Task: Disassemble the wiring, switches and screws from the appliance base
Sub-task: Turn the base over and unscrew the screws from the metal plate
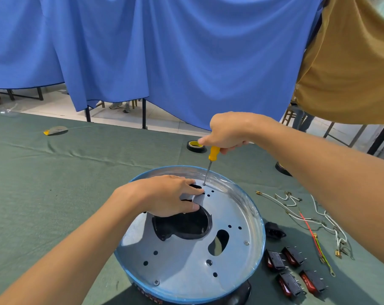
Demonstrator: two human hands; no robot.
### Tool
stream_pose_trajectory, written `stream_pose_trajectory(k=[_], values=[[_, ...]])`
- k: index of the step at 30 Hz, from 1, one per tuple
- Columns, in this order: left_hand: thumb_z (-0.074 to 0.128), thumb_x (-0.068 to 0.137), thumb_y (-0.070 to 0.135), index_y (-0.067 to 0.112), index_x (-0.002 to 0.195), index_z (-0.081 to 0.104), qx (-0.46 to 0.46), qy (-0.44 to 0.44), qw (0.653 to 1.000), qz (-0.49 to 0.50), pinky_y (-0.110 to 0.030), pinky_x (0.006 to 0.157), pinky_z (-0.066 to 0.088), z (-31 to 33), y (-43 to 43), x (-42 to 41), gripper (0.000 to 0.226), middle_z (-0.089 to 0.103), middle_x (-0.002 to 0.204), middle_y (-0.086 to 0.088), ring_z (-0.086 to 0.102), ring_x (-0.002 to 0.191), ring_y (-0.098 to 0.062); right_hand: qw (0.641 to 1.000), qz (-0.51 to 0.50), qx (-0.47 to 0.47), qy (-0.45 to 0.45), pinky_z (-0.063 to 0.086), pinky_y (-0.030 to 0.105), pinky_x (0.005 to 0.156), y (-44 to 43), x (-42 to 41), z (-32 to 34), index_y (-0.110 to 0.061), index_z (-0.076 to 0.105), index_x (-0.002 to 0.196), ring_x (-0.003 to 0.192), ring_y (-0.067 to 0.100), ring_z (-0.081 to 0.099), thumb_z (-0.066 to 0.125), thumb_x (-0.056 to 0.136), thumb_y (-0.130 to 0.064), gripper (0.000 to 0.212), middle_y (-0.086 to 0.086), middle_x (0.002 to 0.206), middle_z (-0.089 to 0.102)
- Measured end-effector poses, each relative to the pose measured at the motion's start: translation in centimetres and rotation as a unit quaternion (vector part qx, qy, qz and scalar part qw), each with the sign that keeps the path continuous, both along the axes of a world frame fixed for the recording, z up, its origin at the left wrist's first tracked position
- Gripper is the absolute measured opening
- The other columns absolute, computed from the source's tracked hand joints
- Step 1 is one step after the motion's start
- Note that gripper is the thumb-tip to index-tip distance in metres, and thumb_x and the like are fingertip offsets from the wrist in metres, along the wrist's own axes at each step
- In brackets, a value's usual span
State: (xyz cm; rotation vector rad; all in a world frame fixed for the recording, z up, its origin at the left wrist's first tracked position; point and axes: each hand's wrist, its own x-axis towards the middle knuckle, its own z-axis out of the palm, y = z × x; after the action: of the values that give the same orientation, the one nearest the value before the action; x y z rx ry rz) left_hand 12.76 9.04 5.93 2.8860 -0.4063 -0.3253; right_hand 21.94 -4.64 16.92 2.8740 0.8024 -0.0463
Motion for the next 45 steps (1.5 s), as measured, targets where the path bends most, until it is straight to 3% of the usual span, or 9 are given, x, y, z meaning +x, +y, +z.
stream_pose_trajectory(k=[7, 12, 16, 20, 22, 26, 32, 38, 45], values=[[0.042, 0.096, 0.056, 0.048, 0.147, 0.027, 0.006, 0.001, 1.000, -0.002, -0.038, 0.120, 0.014, 0.0, 0.1, 0.0, 0.053, 0.012, 0.160, 0.021, 0.009, 0.148, -0.010, 0.992, 0.022, 0.055, 0.113, 0.045, 0.024, 0.051, -0.1, 0.3, 0.8, -0.017, 0.070, 0.084, 0.058, 0.016, 0.053, 0.075, 0.080, -0.033, 0.018, -0.002, 0.066, 0.061], [0.042, 0.097, 0.055, 0.049, 0.146, 0.028, 0.001, 0.007, 1.000, 0.001, -0.038, 0.120, 0.013, 0.2, 0.0, 0.0, 0.052, 0.012, 0.159, 0.022, 0.009, 0.148, -0.009, 1.000, 0.011, 0.018, 0.011, 0.036, 0.023, 0.048, 0.4, 0.4, 0.1, -0.015, 0.058, 0.053, 0.035, 0.011, 0.046, 0.045, 0.090, -0.066, 0.064, -0.007, 0.037, 0.053], [0.041, 0.097, 0.055, 0.048, 0.147, 0.028, 0.003, 0.007, 1.000, 0.000, -0.038, 0.120, 0.014, 0.3, -0.1, -0.1, 0.052, 0.012, 0.160, 0.021, 0.009, 0.148, -0.009, 0.999, 0.019, 0.025, -0.011, 0.033, 0.022, 0.045, 0.5, 0.8, -0.3, -0.014, 0.061, 0.054, 0.047, 0.017, 0.047, 0.062, 0.085, -0.035, 0.037, -0.003, 0.047, 0.056], [0.041, 0.097, 0.055, 0.047, 0.147, 0.029, 0.007, 0.006, 1.000, 0.001, -0.036, 0.119, 0.013, 0.3, -0.1, -0.1, 0.052, 0.012, 0.160, 0.021, 0.009, 0.148, -0.008, 0.994, 0.028, 0.046, 0.092, 0.042, 0.022, 0.049, -0.2, 0.8, 0.6, -0.020, 0.069, 0.077, 0.056, 0.012, 0.054, 0.074, 0.081, -0.032, 0.014, -0.004, 0.065, 0.063], [0.041, 0.097, 0.055, 0.048, 0.147, 0.029, 0.007, 0.006, 1.000, 0.001, -0.037, 0.120, 0.013, 0.3, -0.1, -0.1, 0.052, 0.012, 0.159, 0.022, 0.009, 0.148, -0.009, 0.991, 0.028, 0.062, 0.113, 0.044, 0.023, 0.051, -0.5, 0.9, 0.6, -0.021, 0.068, 0.079, 0.059, 0.013, 0.056, 0.072, 0.082, -0.045, 0.025, -0.005, 0.069, 0.066], [0.042, 0.097, 0.055, 0.048, 0.146, 0.029, 0.001, 0.005, 1.000, 0.005, -0.036, 0.119, 0.013, 0.3, -0.1, -0.1, 0.052, 0.013, 0.159, 0.023, 0.008, 0.148, -0.008, 0.998, 0.021, 0.056, 0.015, 0.035, 0.022, 0.047, -0.2, 0.9, -0.4, -0.015, 0.058, 0.054, 0.041, 0.015, 0.046, 0.049, 0.090, -0.064, 0.061, -0.008, 0.035, 0.051], [0.042, 0.097, 0.055, 0.048, 0.146, 0.029, 0.004, 0.005, 1.000, 0.008, -0.036, 0.120, 0.012, 0.2, -0.2, 0.0, 0.052, 0.013, 0.159, 0.022, 0.008, 0.148, -0.007, 0.993, 0.047, 0.060, 0.088, 0.042, 0.021, 0.047, -0.4, 0.5, 0.3, -0.017, 0.071, 0.082, 0.056, 0.016, 0.050, 0.074, 0.081, -0.033, 0.017, 0.000, 0.067, 0.059], [0.042, 0.096, 0.056, 0.048, 0.146, 0.030, 0.003, 0.001, 1.000, 0.006, -0.036, 0.119, 0.012, 0.1, -0.1, -0.1, 0.052, 0.013, 0.159, 0.023, 0.008, 0.148, -0.007, 1.000, 0.011, 0.021, 0.018, 0.038, 0.023, 0.047, -0.7, 0.5, 0.1, -0.015, 0.060, 0.051, 0.031, 0.013, 0.042, 0.045, 0.090, -0.067, 0.067, -0.007, 0.034, 0.048], [0.042, 0.096, 0.057, 0.048, 0.146, 0.029, 0.006, 0.001, 1.000, 0.005, -0.039, 0.120, 0.013, 0.2, -0.1, 0.0, 0.053, 0.013, 0.159, 0.022, 0.009, 0.148, -0.008, 0.992, 0.039, 0.061, 0.103, 0.042, 0.021, 0.047, -1.1, 0.6, 0.6, -0.025, 0.068, 0.083, 0.057, 0.013, 0.055, 0.078, 0.078, -0.038, 0.016, -0.006, 0.067, 0.062]])
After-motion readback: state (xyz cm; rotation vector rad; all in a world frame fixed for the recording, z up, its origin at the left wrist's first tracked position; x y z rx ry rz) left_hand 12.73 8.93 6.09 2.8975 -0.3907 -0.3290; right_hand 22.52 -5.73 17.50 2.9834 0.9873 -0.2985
